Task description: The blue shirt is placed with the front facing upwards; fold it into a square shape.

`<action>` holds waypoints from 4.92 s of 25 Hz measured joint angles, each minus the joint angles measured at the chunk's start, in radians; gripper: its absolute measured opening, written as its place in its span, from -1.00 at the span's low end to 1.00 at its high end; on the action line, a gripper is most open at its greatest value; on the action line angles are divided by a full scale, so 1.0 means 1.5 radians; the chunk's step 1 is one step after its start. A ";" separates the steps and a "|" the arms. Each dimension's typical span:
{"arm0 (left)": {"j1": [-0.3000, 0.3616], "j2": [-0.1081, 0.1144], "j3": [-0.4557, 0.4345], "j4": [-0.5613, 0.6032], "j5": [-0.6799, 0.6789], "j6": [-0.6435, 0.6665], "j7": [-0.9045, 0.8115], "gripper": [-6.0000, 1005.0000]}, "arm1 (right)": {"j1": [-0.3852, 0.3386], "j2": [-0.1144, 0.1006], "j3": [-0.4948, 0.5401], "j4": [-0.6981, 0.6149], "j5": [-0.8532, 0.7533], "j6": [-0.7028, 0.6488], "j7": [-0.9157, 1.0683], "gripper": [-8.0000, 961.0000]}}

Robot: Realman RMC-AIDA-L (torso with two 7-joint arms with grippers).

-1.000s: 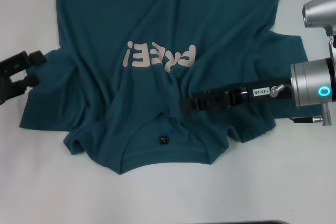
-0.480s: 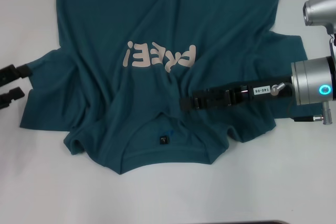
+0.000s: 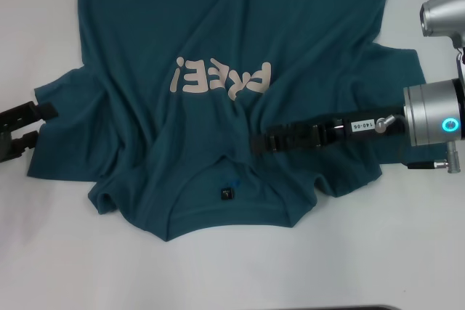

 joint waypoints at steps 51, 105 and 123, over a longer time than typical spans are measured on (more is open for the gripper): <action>-0.023 0.066 0.023 0.008 0.025 -0.034 -0.087 -0.98 | -0.001 -0.001 0.011 0.000 0.000 0.000 0.003 0.93; -0.096 0.034 0.019 -0.142 0.001 0.168 -0.190 -0.98 | -0.003 -0.003 0.011 -0.002 -0.002 0.000 0.011 0.93; -0.154 -0.027 0.075 -0.007 0.005 0.057 -0.146 -0.98 | -0.003 -0.003 0.011 0.000 -0.004 0.005 0.011 0.92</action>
